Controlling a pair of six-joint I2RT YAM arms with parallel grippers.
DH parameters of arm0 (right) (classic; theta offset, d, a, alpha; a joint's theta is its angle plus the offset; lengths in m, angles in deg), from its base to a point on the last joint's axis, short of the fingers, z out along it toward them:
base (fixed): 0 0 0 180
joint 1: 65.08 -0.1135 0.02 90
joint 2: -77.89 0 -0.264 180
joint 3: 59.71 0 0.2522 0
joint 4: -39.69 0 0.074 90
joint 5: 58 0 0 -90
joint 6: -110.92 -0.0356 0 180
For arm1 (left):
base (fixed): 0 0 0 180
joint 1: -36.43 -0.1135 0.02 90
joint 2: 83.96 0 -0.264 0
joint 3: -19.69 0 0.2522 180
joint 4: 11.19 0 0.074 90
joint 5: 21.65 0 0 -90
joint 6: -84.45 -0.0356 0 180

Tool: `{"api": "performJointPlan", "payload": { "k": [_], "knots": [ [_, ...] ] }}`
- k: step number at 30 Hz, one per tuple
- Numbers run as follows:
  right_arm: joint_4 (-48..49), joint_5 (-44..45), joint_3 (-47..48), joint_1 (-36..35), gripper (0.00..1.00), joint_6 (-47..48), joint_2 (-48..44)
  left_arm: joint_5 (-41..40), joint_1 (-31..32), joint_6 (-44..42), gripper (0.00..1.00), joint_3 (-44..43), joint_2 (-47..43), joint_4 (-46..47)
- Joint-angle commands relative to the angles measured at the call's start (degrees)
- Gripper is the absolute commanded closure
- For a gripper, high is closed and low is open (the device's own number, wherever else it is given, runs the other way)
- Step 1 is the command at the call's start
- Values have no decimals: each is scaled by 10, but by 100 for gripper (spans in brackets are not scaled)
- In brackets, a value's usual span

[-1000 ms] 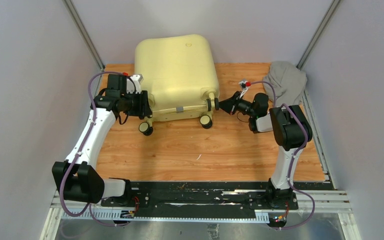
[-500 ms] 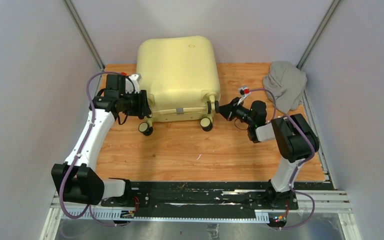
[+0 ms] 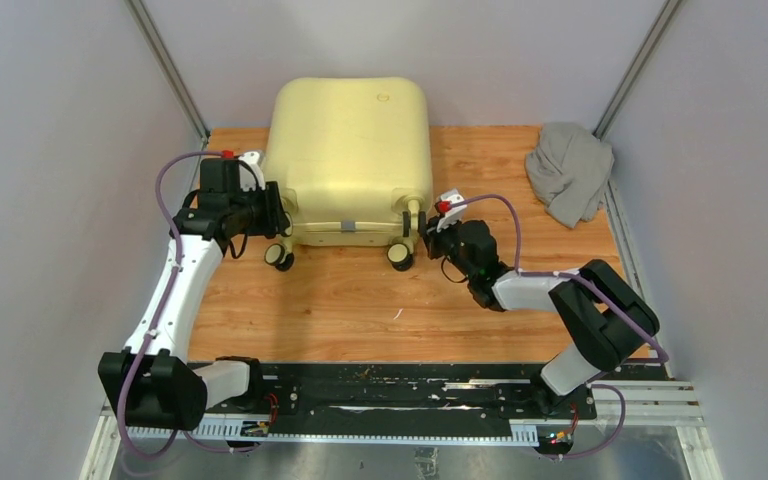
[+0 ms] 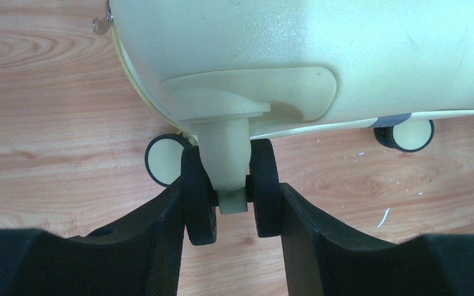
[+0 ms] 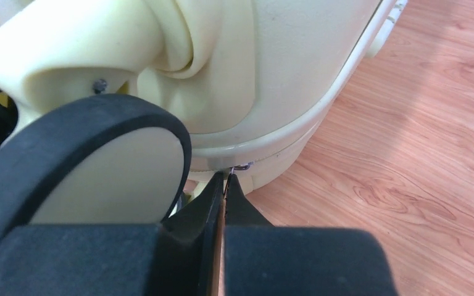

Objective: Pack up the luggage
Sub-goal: Zip the luggage at the center of the board.

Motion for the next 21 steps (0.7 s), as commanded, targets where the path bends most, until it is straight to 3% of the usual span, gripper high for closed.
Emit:
{"api": "performJointPlan", "payload": {
  "k": [1,6,8,12,17,21],
  "knots": [
    [73,-84,3,-90,100,4,1,161,30,63,100,-16,-22,86],
    [148,-120,-60,-31,98,-97,-19,138,20,73,100,-41,-24,65],
    [205,-179,-86,17,88,-146,-7,132,6,64,100,-56,-24,65],
    [244,-245,-119,80,54,-198,13,104,-4,39,100,-80,-27,60],
    [339,-339,-112,155,29,-263,78,94,-9,34,100,-89,-25,54],
    [385,-354,-100,189,27,-293,125,101,-10,34,100,-96,-25,56]
  ]
}}
